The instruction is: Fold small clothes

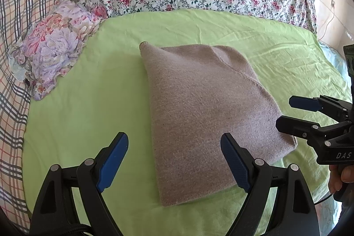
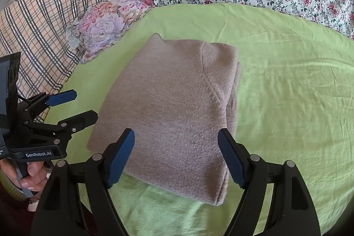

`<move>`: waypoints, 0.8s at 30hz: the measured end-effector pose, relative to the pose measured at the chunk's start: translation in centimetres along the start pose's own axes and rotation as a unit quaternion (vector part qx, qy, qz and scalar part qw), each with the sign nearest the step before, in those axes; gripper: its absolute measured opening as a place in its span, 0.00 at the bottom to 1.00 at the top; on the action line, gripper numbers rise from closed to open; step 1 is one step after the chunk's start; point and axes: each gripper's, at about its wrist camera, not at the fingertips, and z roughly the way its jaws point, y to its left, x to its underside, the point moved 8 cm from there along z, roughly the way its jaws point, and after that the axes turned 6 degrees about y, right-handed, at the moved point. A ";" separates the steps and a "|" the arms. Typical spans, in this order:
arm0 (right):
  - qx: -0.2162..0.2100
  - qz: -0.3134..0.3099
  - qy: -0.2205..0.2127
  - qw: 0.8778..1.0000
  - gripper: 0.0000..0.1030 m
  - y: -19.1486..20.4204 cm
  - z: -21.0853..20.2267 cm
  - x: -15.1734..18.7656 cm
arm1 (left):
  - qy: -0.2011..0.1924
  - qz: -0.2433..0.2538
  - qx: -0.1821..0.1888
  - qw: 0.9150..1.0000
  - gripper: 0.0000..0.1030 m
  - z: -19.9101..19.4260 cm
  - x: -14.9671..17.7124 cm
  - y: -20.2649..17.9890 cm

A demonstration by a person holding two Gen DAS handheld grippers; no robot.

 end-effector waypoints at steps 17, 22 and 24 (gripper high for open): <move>-0.001 -0.001 0.008 1.000 0.76 -0.6 0.9 -1.0 | 0.010 -0.009 -0.006 1.000 0.83 1.4 -1.3 0.8; -0.002 -0.001 0.007 1.000 0.76 -0.7 1.2 -1.4 | 0.011 -0.010 -0.009 1.000 0.83 1.6 -1.7 1.0; -0.003 -0.001 0.008 1.000 0.76 -0.8 1.2 -1.5 | 0.011 -0.009 -0.011 1.000 0.83 1.7 -1.7 1.1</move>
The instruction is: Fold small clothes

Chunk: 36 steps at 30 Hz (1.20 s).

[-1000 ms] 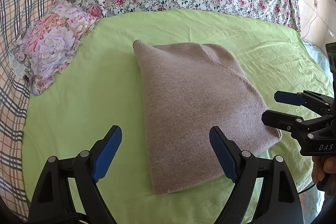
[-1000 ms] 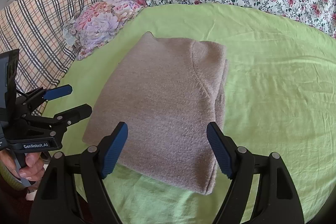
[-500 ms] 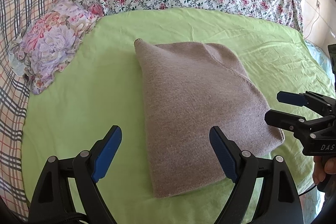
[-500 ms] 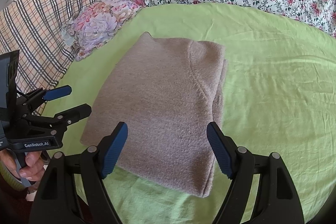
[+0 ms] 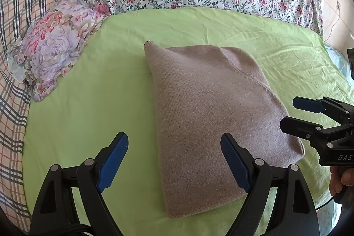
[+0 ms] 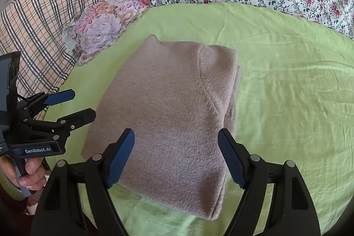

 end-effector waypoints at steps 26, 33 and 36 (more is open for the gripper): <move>0.000 0.016 0.000 1.000 0.76 -1.1 0.7 -0.2 | 0.008 -0.001 -0.006 1.000 0.84 0.3 0.0 -0.1; -0.003 0.024 -0.002 1.000 0.76 -1.2 0.8 -0.2 | -0.007 0.005 -0.009 1.000 0.84 -0.3 -0.2 -0.3; -0.009 0.031 -0.003 0.999 0.76 -1.3 1.0 -0.1 | -0.003 0.005 -0.007 1.000 0.84 -0.2 -0.1 -0.2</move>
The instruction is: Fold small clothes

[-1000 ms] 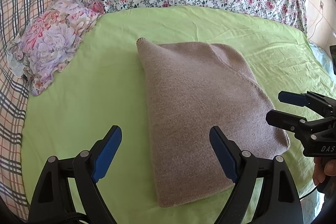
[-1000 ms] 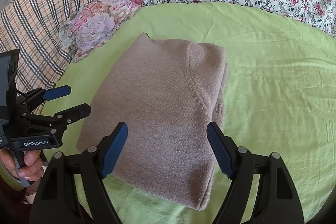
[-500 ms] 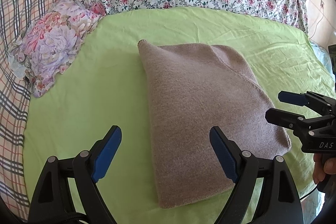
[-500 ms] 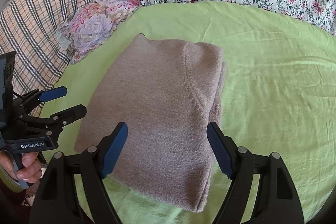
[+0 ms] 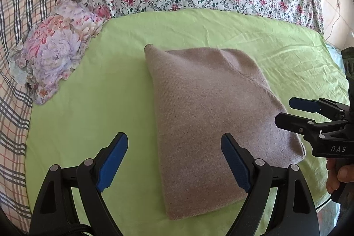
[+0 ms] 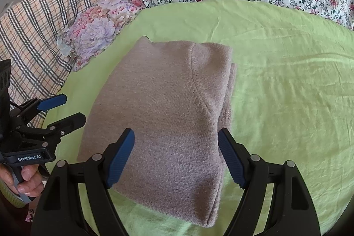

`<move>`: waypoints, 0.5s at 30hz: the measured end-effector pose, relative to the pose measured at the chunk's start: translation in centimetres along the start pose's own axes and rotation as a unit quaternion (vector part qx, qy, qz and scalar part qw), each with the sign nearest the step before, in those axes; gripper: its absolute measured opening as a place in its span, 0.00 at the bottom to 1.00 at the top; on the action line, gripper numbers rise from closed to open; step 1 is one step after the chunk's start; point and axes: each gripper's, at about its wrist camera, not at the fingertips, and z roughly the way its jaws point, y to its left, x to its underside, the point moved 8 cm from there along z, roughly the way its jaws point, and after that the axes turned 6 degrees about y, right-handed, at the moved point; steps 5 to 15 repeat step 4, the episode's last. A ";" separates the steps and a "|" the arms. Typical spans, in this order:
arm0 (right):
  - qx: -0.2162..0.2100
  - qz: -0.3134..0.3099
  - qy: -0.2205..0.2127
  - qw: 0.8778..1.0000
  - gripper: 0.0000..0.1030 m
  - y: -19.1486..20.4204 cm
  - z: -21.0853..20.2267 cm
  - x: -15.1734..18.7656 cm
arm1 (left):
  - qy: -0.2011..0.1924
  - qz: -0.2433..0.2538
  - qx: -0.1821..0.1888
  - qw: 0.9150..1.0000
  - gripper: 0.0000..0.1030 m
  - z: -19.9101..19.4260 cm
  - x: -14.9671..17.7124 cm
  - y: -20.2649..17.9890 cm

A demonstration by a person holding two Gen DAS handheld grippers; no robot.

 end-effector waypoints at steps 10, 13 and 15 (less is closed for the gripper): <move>-0.004 0.028 -0.001 1.000 0.76 -1.1 0.0 0.5 | 0.021 -0.013 0.009 1.000 0.86 1.2 0.3 0.9; -0.004 0.028 -0.001 1.000 0.76 -1.1 0.0 0.5 | 0.021 -0.013 0.009 1.000 0.86 1.2 0.3 0.9; -0.004 0.028 -0.001 1.000 0.76 -1.1 0.0 0.5 | 0.021 -0.013 0.009 1.000 0.86 1.2 0.3 0.9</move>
